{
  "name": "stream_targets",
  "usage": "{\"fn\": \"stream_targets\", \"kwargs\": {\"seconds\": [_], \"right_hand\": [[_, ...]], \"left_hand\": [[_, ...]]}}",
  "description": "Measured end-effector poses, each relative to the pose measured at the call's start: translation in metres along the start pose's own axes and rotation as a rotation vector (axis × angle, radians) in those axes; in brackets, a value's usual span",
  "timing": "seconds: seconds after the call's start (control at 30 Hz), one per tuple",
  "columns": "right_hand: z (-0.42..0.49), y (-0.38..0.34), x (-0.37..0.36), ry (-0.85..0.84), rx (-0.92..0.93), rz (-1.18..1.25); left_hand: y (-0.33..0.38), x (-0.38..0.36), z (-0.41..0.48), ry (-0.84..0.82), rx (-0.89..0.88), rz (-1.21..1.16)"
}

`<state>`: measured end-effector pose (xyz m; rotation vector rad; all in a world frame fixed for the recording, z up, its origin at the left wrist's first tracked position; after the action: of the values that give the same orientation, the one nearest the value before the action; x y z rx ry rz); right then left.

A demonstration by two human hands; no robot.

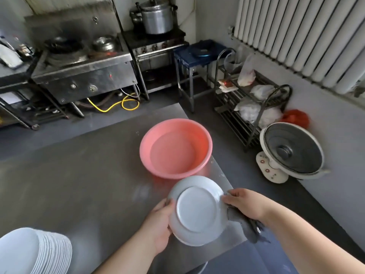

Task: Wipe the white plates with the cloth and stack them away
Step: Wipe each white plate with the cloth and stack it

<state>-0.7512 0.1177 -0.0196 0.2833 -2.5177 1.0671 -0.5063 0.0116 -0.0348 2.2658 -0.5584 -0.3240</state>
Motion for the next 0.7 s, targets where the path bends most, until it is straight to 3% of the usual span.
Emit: {"fn": "stream_targets", "kwargs": {"seconds": [0.2,0.37,0.53,0.7], "right_hand": [[0.026,-0.005,-0.014,0.159,0.100,0.074],[0.041,0.024,-0.047,0.173,0.066,0.109],[0.058,0.047,-0.073,0.189,0.011,0.083],[0.071,0.059,-0.072,0.216,-0.022,-0.045]], "left_hand": [[-0.009,0.006,0.028,-0.069,0.047,0.020],[-0.036,0.023,0.054,0.117,-0.045,0.454],[-0.046,0.032,0.074,0.344,-0.089,0.676],[-0.045,0.034,0.090,0.381,-0.125,0.852]]}}
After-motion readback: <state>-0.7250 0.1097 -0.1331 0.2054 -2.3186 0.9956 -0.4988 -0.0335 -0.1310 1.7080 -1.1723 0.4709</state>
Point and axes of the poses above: each hand's wrist, its own z-axis towards the middle knuckle, its own x-axis out of the back of the hand, y = z × x, the point moved 5 cm from there along z, towards the middle knuckle, and after that the axes turned 7 degrees about z, right-handed, at the moved point
